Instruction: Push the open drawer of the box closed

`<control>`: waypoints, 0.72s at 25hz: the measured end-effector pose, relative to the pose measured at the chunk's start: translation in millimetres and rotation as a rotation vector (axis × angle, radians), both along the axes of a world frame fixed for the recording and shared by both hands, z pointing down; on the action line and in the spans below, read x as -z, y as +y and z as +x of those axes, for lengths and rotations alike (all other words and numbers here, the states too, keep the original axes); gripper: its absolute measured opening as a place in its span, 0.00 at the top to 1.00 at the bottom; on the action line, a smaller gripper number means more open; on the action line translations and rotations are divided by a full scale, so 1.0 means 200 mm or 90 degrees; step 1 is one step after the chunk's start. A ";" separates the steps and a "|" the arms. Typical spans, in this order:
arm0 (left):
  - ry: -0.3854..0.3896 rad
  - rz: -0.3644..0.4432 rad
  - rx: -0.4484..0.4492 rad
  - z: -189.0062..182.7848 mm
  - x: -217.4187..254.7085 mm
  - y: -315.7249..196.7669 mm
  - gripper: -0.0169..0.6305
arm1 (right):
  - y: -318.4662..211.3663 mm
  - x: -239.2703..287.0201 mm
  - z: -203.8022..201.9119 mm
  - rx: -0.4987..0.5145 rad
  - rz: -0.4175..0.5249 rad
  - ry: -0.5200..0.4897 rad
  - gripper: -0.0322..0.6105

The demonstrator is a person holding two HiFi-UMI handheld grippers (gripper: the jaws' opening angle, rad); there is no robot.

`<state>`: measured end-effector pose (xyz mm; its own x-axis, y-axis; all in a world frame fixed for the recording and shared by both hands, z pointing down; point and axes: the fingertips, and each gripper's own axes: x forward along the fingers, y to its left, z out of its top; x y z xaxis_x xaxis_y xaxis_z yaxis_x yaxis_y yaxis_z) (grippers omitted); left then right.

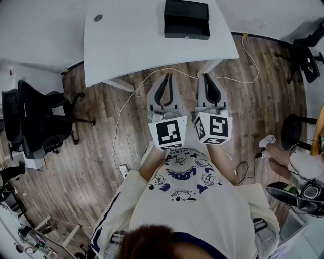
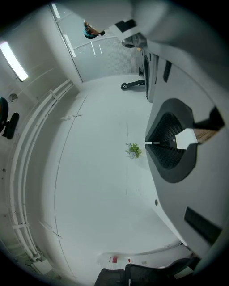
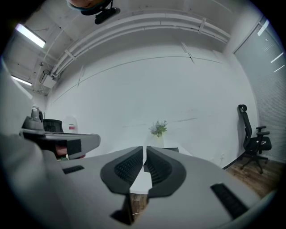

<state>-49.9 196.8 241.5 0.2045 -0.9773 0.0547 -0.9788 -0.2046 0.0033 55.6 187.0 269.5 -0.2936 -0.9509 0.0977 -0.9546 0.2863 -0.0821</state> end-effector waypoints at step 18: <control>-0.005 -0.035 -0.019 0.05 -0.09 -0.30 0.93 | -0.27 -0.09 0.03 -0.008 -0.034 -0.010 0.89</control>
